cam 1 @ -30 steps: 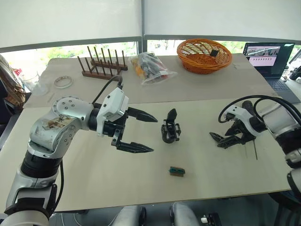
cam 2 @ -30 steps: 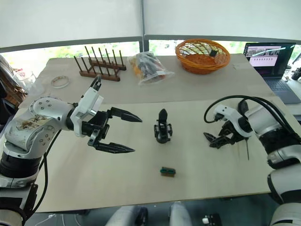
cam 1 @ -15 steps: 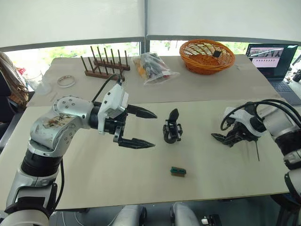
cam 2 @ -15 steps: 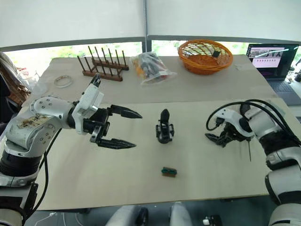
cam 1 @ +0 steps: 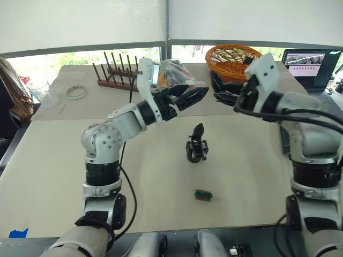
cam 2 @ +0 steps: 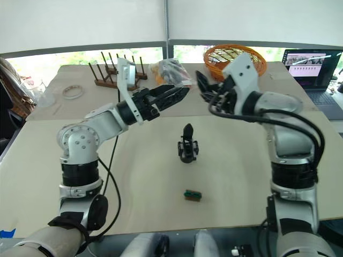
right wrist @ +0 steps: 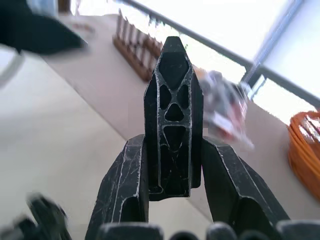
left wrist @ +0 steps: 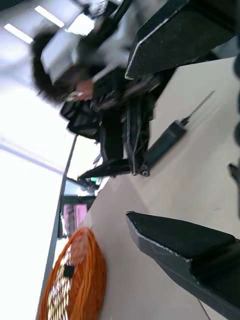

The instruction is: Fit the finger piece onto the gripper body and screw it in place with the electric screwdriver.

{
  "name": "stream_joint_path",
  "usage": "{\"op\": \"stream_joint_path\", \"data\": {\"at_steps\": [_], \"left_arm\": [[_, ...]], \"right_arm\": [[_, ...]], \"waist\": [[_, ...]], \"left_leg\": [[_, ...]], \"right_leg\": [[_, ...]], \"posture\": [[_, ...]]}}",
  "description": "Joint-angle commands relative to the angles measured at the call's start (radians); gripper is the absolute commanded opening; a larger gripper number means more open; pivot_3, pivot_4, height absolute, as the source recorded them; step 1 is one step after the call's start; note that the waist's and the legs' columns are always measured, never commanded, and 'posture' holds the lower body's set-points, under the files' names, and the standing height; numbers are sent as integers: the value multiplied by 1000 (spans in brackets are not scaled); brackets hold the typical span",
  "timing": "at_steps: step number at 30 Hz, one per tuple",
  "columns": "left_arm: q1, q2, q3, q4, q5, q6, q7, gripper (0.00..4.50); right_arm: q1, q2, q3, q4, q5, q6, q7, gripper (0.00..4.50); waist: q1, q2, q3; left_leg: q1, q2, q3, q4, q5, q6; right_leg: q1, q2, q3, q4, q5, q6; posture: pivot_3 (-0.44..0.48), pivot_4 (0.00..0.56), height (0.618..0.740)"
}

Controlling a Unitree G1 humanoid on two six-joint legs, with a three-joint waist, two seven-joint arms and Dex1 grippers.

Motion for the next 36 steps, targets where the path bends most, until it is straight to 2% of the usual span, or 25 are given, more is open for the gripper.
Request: {"op": "stream_joint_path", "data": {"at_steps": [1,11,14,16,31,32,33,36], "left_arm": [[-33,-41,39,8,-25,-24,78,4500],[-35,-45,48,24,-37,-62,91,4500],[-22,-44,40,12,-61,-40,81,3677],[-16,-37,31,3,-80,-21,73,2787],[-17,-38,24,0,-104,-62,82,2771],[-16,-39,23,0,-105,-62,82,2247],[-16,-38,22,1,-106,-60,81,1984],[-12,-36,13,7,-108,-48,78,627]], "right_arm": [[21,30,1,-93,-1,-23,-84,1114],[87,58,40,-182,77,-24,-101,1114],[90,69,40,-185,95,-14,-112,1114],[89,74,43,-187,102,-12,-116,1114],[108,49,53,-211,137,1,-122,1114],[108,48,53,-212,139,0,-124,1114],[106,48,53,-213,140,-1,-127,1114],[89,54,53,-215,140,-5,-144,1114]], "waist": [[-1,0,0],[-7,0,0],[-6,0,0],[-7,0,0],[-7,0,0],[-7,0,0],[-7,0,0],[-7,0,0]], "left_leg": [[0,-1,0,0,0,0],[1,-1,0,-1,1,-1],[1,-1,0,-1,1,-1],[1,-1,0,-1,1,-1],[1,-1,0,-1,1,-1],[1,-1,0,-1,1,-1],[1,-1,0,-1,1,-1],[1,-1,0,-1,1,-1]], "right_leg": [[0,0,0,0,0,0],[0,1,0,0,0,0],[0,1,0,0,0,0],[0,1,0,0,0,0],[0,1,0,0,0,0],[0,1,0,-1,0,0],[0,1,0,-1,0,0],[0,1,0,0,0,0]], "posture": [[0,150,740],[0,150,740],[0,150,740],[0,150,740],[0,150,740],[0,150,740],[0,150,740],[0,150,740]]}}
